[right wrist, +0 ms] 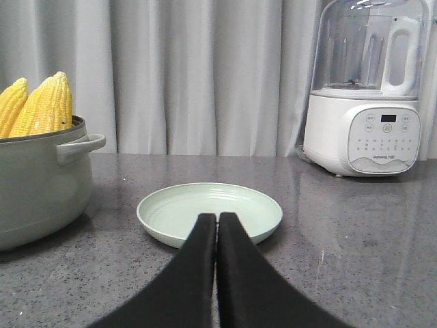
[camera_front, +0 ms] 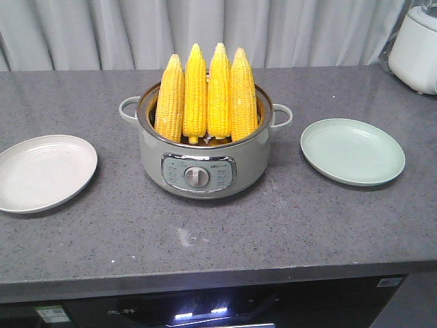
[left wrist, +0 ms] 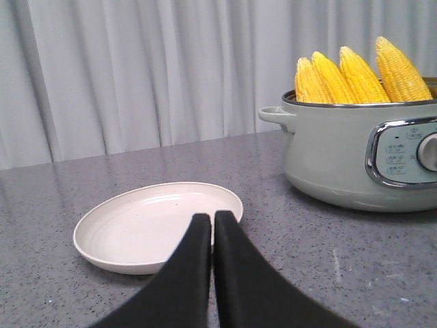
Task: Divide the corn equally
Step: 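Drive closer and center the pot between the two plates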
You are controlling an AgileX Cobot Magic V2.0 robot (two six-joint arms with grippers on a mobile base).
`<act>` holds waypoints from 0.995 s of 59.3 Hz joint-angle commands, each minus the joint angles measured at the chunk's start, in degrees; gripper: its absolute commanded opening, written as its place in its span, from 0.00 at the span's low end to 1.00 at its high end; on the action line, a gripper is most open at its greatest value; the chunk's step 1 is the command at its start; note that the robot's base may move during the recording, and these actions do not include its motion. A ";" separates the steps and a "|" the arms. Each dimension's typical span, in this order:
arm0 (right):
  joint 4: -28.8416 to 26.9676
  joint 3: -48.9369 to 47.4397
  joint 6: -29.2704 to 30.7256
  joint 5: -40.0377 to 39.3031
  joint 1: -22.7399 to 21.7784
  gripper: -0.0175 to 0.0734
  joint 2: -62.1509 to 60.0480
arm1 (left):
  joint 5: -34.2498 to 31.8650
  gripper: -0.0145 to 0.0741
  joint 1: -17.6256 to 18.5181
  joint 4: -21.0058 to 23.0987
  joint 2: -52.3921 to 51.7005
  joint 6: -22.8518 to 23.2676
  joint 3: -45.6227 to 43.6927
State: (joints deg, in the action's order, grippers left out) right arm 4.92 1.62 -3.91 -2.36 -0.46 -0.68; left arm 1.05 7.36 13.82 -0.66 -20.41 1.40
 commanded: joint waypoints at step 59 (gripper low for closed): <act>0.60 0.66 -0.01 -4.26 -0.01 0.19 -0.37 | -4.32 0.16 -0.05 0.22 -0.82 0.52 0.72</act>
State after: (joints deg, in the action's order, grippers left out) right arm 4.92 1.62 -3.91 -2.36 -0.46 -0.68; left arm 1.05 7.36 13.82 -0.66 -20.41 1.40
